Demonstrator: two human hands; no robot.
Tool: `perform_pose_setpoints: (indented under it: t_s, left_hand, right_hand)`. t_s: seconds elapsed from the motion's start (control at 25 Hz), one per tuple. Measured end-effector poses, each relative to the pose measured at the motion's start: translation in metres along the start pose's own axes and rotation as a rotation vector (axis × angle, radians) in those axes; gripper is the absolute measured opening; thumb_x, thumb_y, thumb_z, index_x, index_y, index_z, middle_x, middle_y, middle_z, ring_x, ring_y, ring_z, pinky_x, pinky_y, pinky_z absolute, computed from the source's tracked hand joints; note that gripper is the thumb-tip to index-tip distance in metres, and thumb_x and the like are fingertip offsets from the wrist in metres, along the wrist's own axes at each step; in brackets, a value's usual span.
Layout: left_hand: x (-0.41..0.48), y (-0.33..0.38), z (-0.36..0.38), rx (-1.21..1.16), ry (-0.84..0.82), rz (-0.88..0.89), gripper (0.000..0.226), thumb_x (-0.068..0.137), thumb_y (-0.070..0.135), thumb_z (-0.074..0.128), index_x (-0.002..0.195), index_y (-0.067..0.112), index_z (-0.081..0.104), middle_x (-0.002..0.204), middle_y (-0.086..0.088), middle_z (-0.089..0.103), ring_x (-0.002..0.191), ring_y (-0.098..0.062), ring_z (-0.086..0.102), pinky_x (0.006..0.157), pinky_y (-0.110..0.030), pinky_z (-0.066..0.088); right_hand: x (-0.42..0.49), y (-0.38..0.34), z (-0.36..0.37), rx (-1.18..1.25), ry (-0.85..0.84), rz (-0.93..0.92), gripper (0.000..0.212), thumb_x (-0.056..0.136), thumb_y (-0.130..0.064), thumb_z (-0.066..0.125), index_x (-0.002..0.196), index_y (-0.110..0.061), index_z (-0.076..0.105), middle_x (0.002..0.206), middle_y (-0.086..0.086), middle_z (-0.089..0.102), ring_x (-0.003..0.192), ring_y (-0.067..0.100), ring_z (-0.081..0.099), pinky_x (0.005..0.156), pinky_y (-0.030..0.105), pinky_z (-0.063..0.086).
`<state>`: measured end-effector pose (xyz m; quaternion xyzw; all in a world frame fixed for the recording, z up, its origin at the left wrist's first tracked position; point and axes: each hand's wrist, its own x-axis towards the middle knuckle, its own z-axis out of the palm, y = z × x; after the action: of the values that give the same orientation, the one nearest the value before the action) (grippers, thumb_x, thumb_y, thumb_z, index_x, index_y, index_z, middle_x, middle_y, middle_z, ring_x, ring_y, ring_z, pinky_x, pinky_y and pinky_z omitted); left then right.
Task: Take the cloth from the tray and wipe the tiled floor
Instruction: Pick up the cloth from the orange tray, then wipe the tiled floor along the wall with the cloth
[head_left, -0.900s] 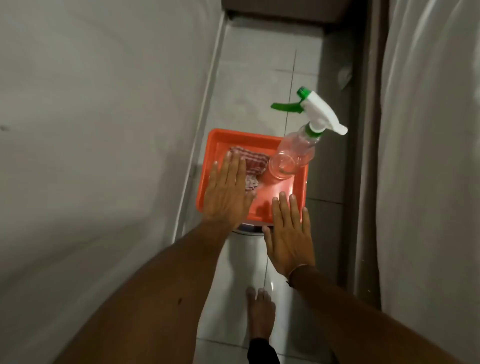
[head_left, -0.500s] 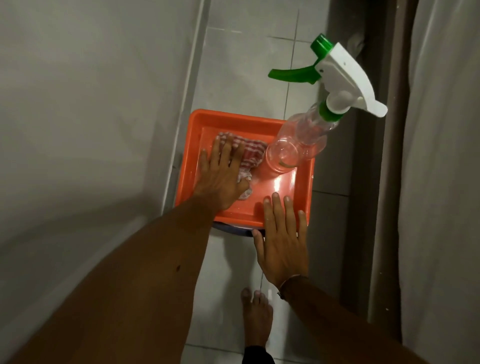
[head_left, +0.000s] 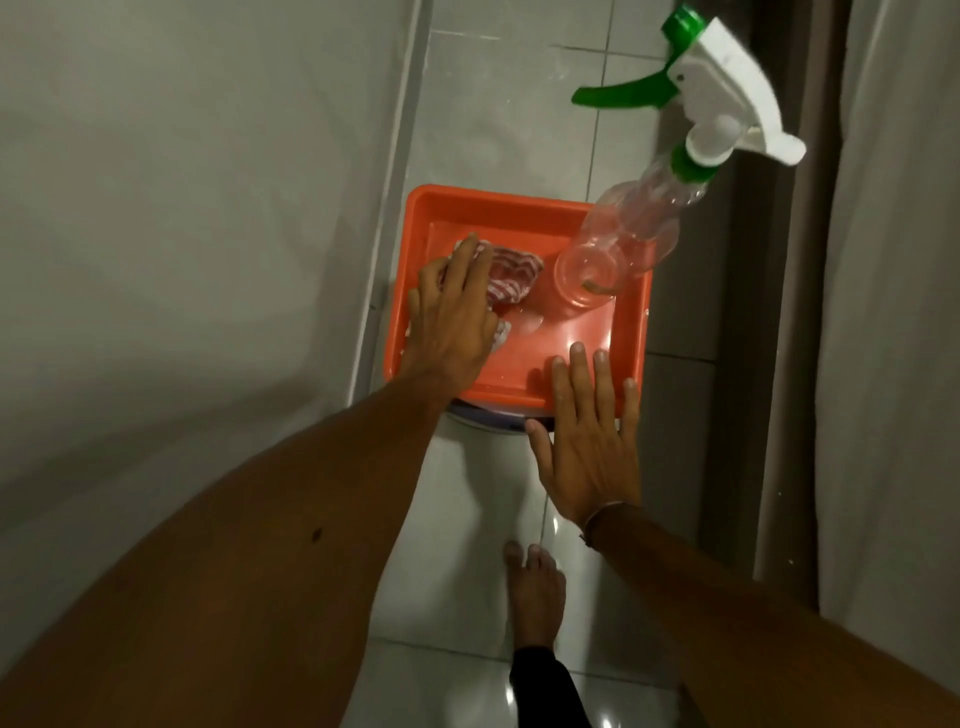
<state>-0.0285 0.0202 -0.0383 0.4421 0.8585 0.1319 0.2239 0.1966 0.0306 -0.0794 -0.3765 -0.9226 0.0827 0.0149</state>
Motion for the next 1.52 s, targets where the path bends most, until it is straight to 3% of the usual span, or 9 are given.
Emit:
perform_pose_setpoints:
  t_s: [0.32, 0.4, 0.52, 0.68, 1.0, 1.12, 1.2, 1.4, 1.52]
  left_hand:
    - [-0.19, -0.029, -0.028, -0.054, 0.117, -0.173, 0.085, 0.085, 0.044, 0.034, 0.164, 0.013, 0.029, 0.172, -0.014, 0.03, 0.147, -0.042, 0.037, 0.116, -0.06, 0.036]
    - [-0.246, -0.053, -0.006, -0.043, 0.064, -0.217, 0.082, 0.088, 0.042, 0.042, 0.164, 0.014, 0.028, 0.173, -0.013, 0.03, 0.147, -0.042, 0.036, 0.116, -0.06, 0.038]
    - [-0.314, -0.091, 0.04, 0.043, -0.069, -0.283, 0.091, 0.092, 0.035, 0.07, 0.166, 0.016, 0.021, 0.175, -0.01, 0.024, 0.15, -0.038, 0.032, 0.119, -0.057, 0.036]
    - [-0.373, -0.14, 0.118, 0.129, -0.189, -0.249, 0.101, 0.091, 0.04, 0.074, 0.168, 0.017, 0.013, 0.177, -0.007, 0.017, 0.154, -0.036, 0.028, 0.122, -0.055, 0.035]
    - [-0.326, -0.206, 0.252, 0.143, -0.127, -0.21, 0.096, 0.092, 0.039, 0.074, 0.166, 0.016, 0.017, 0.177, -0.01, 0.019, 0.156, -0.038, 0.027, 0.123, -0.057, 0.032]
    - [-0.322, -0.232, 0.299, 0.194, -0.141, -0.238, 0.083, 0.102, 0.044, 0.053, 0.167, 0.013, 0.012, 0.178, -0.015, 0.014, 0.163, -0.04, 0.015, 0.13, -0.06, 0.02]
    - [-0.321, -0.249, 0.318, 0.226, -0.137, -0.147, 0.077, 0.107, 0.047, 0.04, 0.168, 0.011, 0.009, 0.177, -0.019, 0.012, 0.164, -0.04, 0.008, 0.133, -0.059, 0.011]
    - [-0.293, -0.268, 0.339, 0.308, -0.108, 0.009, 0.115, 0.088, 0.056, 0.072, 0.167, 0.008, 0.003, 0.178, -0.02, 0.006, 0.164, -0.042, 0.003, 0.133, -0.057, 0.001]
    - [-0.263, -0.277, 0.333, 0.305, 0.001, 0.008, 0.094, 0.096, 0.053, 0.048, 0.166, 0.005, 0.008, 0.177, -0.019, 0.008, 0.164, -0.041, 0.01, 0.134, -0.057, 0.009]
  right_hand:
    - [-0.109, -0.064, -0.03, -0.014, -0.058, 0.048, 0.078, 0.109, -0.051, 0.035, 0.173, -0.01, 0.019, 0.183, 0.016, 0.012, 0.169, 0.036, 0.011, 0.134, 0.063, 0.003]
    - [-0.154, -0.083, -0.021, -0.053, -0.118, 0.094, 0.078, 0.109, -0.054, 0.029, 0.173, -0.01, 0.019, 0.182, 0.016, 0.012, 0.169, 0.038, 0.011, 0.133, 0.065, 0.01]
    - [-0.211, -0.103, 0.009, -0.036, -0.238, 0.156, 0.081, 0.107, -0.059, 0.016, 0.173, -0.013, 0.014, 0.182, 0.012, 0.007, 0.169, 0.037, 0.009, 0.134, 0.065, 0.012]
    - [-0.277, -0.124, 0.081, 0.008, -0.337, 0.208, 0.086, 0.106, -0.061, 0.02, 0.174, -0.009, 0.019, 0.183, 0.014, 0.009, 0.17, 0.036, 0.007, 0.135, 0.061, 0.006]
    - [-0.312, -0.105, 0.235, 0.04, -0.403, 0.222, 0.09, 0.105, -0.067, 0.013, 0.175, -0.011, 0.012, 0.184, 0.013, 0.003, 0.17, 0.034, 0.0, 0.136, 0.059, 0.003]
    - [-0.299, -0.09, 0.276, 0.052, -0.366, 0.219, 0.088, 0.106, -0.064, 0.017, 0.175, -0.01, 0.013, 0.184, 0.015, 0.006, 0.17, 0.036, 0.002, 0.135, 0.06, 0.005]
    - [-0.293, -0.083, 0.295, 0.052, -0.334, 0.202, 0.085, 0.107, -0.06, 0.022, 0.174, -0.008, 0.016, 0.183, 0.017, 0.008, 0.169, 0.038, 0.004, 0.135, 0.061, 0.007]
    - [-0.299, -0.082, 0.327, 0.05, -0.27, 0.197, 0.08, 0.109, -0.05, 0.029, 0.174, -0.008, 0.008, 0.183, 0.019, 0.001, 0.169, 0.038, -0.002, 0.135, 0.061, 0.002]
    - [-0.302, -0.081, 0.336, 0.046, -0.199, 0.187, 0.078, 0.11, -0.048, 0.029, 0.174, -0.009, 0.007, 0.183, 0.018, 0.0, 0.17, 0.037, -0.002, 0.135, 0.06, 0.0]
